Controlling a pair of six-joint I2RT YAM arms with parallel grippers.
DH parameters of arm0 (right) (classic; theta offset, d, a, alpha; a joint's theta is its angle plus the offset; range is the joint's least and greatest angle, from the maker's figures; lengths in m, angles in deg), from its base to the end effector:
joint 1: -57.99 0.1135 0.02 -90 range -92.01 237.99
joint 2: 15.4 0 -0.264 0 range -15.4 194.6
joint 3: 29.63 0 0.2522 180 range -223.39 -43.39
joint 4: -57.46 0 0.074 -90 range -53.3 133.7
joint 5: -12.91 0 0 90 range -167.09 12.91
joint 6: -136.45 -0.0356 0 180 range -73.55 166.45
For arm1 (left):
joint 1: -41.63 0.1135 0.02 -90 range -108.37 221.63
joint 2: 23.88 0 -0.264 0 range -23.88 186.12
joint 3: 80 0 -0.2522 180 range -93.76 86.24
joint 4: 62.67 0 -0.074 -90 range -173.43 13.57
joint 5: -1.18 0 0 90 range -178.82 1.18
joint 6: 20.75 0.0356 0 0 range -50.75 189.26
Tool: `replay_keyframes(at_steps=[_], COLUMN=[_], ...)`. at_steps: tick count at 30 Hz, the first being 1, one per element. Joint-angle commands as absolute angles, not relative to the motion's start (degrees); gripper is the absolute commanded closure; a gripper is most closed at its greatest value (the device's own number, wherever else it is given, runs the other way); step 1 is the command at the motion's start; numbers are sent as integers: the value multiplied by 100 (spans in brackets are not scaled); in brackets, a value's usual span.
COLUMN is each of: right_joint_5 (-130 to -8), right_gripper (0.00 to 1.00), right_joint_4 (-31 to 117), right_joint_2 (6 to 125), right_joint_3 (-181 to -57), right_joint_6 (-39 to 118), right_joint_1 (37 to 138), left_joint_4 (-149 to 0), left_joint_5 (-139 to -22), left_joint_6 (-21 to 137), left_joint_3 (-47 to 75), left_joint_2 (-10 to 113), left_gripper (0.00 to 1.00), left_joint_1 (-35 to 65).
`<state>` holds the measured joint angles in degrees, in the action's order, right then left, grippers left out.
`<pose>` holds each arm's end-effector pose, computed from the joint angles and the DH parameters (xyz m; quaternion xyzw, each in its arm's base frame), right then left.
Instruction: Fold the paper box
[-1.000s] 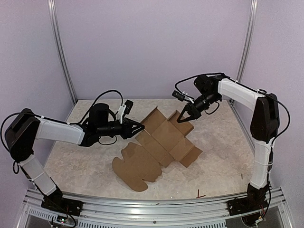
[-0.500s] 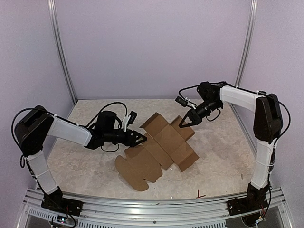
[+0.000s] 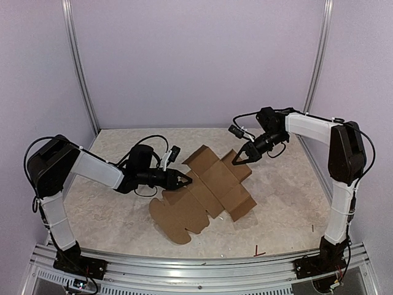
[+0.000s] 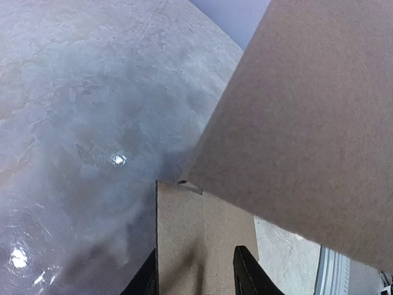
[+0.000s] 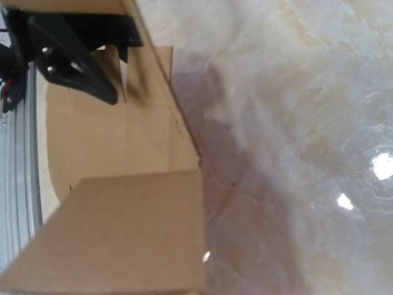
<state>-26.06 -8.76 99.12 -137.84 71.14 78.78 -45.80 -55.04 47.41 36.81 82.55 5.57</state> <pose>0.3727 0.1711 0.2340 -0.4051 0.7974 0.4208 0.1515 0.2884 -0.2345 0.1479 0.2526 0.7879 -0.4602 0.3219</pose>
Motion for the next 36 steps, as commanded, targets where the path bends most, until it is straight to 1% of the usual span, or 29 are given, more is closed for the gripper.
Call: replay_keyframes(at_steps=[1, 2, 6, 11, 17, 21, 26, 36], right_joint_5=[-2492, -2499, -2490, -2431, -2393, -2388, -2491, -2656], right_gripper=[100, 100, 100, 100, 100, 100, 100, 100], right_joint_4=[-807, -800, -789, -755, -721, -664, -566, -596], right_joint_2=[9871, 9878, 9939, 10100, 10409, 10519, 10628, 11145], right_joint_3=[-13743, -13743, -13710, -13770, -13865, -13901, -13910, -13990], right_joint_6=[7084, 7074, 7026, 6794, 6476, 6316, 6103, 5958], right_joint_1=[7818, 7808, 7805, 7803, 7752, 7697, 7586, 7390], left_joint_4=[-4394, -4404, -4542, -4729, -4453, -4362, -4498, -4736], left_joint_5=[-5228, -5255, -5644, -6540, -7684, -8136, -8399, -8224], left_joint_6=[4725, 4734, 4962, 5452, 5576, 5647, 5852, 5935], left_joint_3=[3427, 3428, 3492, 3580, 3816, 3850, 3766, 3725], left_joint_2=[8471, 8489, 8407, 8152, 8021, 8039, 8111, 8177], left_gripper=[70, 73, 78, 83, 84, 84, 84, 84], left_joint_1=[594, 594, 535, 269, -163, -416, -573, -558])
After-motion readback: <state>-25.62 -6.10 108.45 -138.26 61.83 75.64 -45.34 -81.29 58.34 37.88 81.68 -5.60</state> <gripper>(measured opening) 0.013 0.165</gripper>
